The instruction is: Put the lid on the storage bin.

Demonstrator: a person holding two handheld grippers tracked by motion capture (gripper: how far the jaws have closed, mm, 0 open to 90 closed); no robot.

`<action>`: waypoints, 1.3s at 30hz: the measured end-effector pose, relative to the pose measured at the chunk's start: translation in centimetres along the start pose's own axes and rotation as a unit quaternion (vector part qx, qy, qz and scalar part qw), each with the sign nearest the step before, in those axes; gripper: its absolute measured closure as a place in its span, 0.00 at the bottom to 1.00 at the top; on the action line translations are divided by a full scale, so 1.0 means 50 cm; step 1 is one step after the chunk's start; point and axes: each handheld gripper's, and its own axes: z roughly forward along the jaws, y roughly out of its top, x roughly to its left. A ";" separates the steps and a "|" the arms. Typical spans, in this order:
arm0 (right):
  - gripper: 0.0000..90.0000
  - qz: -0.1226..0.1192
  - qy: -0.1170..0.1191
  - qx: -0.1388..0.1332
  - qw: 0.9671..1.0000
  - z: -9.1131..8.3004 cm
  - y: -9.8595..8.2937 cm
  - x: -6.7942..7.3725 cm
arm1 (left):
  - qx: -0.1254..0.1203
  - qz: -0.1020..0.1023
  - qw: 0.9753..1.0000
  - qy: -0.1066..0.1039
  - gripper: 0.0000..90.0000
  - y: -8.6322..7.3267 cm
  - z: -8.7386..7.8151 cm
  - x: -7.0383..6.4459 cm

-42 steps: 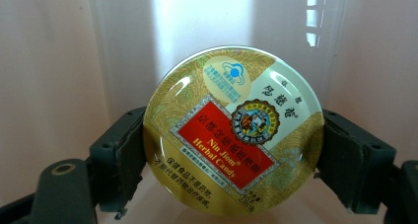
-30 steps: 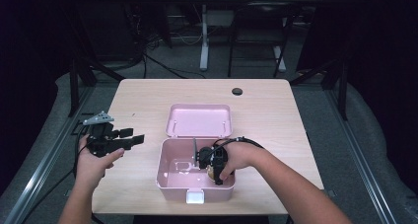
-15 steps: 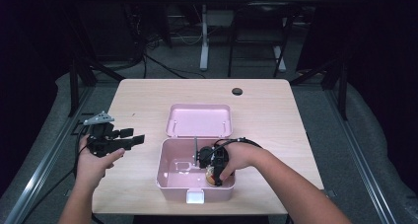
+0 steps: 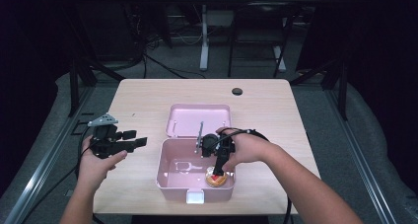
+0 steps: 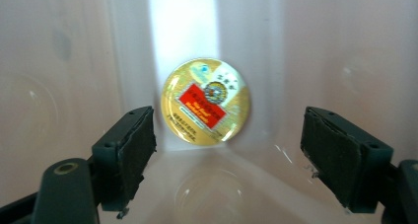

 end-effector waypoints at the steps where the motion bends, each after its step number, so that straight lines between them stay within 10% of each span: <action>1: 0.24 0.005 -0.003 -0.003 1.000 -0.007 -0.002 -0.003 | -0.001 -0.001 1.000 0.001 0.45 0.000 0.000 0.000; 27: 0.23 0.055 -0.022 -0.042 0.997 -0.069 -0.037 -0.033 | -0.015 0.009 1.000 -0.009 0.47 0.001 0.006 -0.014; 39: 0.16 0.104 -0.016 -0.094 0.990 -0.095 -0.079 -0.038 | -0.027 0.026 0.999 -0.038 0.43 0.004 0.007 -0.027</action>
